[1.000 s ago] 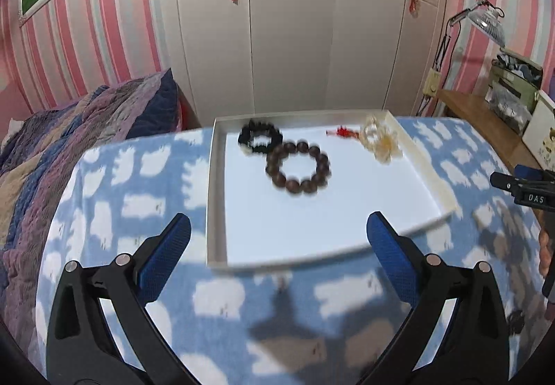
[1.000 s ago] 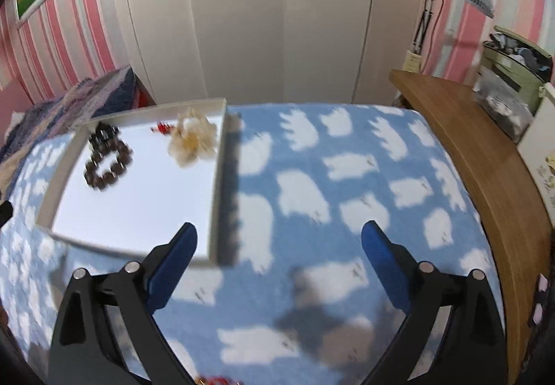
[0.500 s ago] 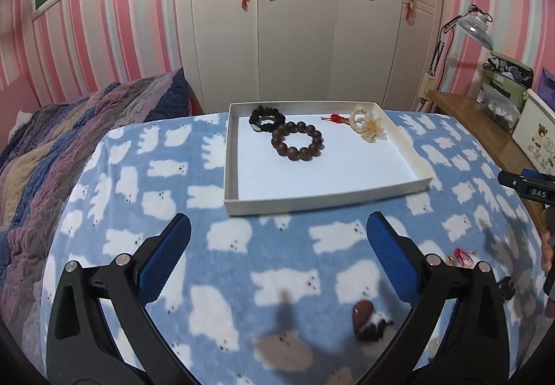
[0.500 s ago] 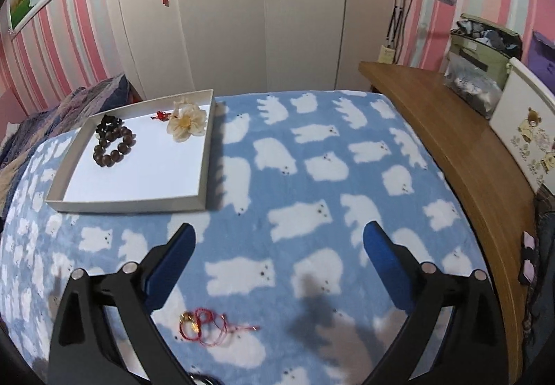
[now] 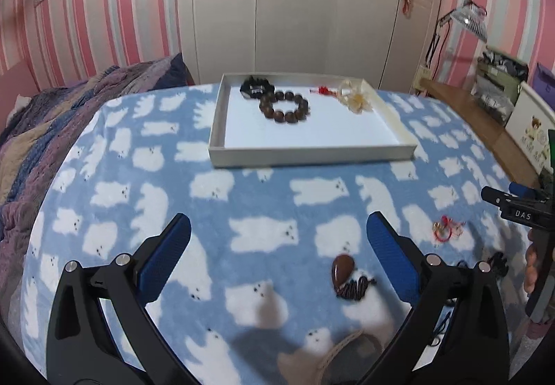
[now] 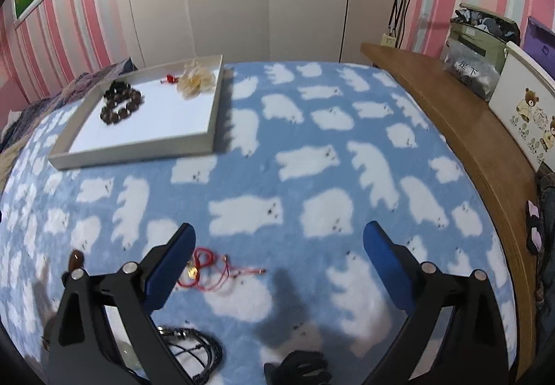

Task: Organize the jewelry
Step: 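Move the left tool to the brown teardrop pendant while the right tool approaches the red string bracelet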

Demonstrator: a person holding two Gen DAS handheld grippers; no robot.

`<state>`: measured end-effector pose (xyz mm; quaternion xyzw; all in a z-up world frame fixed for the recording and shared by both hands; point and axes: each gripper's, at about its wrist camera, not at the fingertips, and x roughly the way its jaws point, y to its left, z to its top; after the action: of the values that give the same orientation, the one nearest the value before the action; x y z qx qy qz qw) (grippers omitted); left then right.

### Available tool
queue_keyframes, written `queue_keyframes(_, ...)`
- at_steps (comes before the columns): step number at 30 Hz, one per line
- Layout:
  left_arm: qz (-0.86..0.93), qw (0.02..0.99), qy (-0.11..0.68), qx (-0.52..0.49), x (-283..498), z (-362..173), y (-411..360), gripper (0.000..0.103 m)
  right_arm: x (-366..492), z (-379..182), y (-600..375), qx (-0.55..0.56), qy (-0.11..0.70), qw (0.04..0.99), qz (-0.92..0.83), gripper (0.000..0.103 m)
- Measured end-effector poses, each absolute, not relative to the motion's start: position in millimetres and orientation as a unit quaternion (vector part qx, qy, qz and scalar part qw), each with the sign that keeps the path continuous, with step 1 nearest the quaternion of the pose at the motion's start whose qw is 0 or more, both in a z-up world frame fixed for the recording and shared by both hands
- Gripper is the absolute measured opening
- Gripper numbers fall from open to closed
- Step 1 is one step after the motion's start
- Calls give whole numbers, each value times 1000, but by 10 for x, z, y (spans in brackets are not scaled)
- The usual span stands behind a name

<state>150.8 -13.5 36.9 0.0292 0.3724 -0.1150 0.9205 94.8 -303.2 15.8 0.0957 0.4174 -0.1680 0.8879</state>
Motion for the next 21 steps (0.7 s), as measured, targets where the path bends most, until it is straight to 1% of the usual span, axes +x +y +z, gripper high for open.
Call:
queue_keyframes(6,-151,889,432,26,1498,128,-203,100,894,95,-2961,82,422,886,-170,97)
queue_keyframes(10,-155,882,443,31,1467,0,-255,100,911,54,-2919,69,430,883,-174,97)
queue_keyframes(15,-158,863,478,45,1421,-179,-421,100,957,-66,-2821,66,450,877,-154,97)
queue_keyframes(21,-181,853,484,68,1357,-288,-629,100,1028,-126,-2738,40,461,875,-145,96)
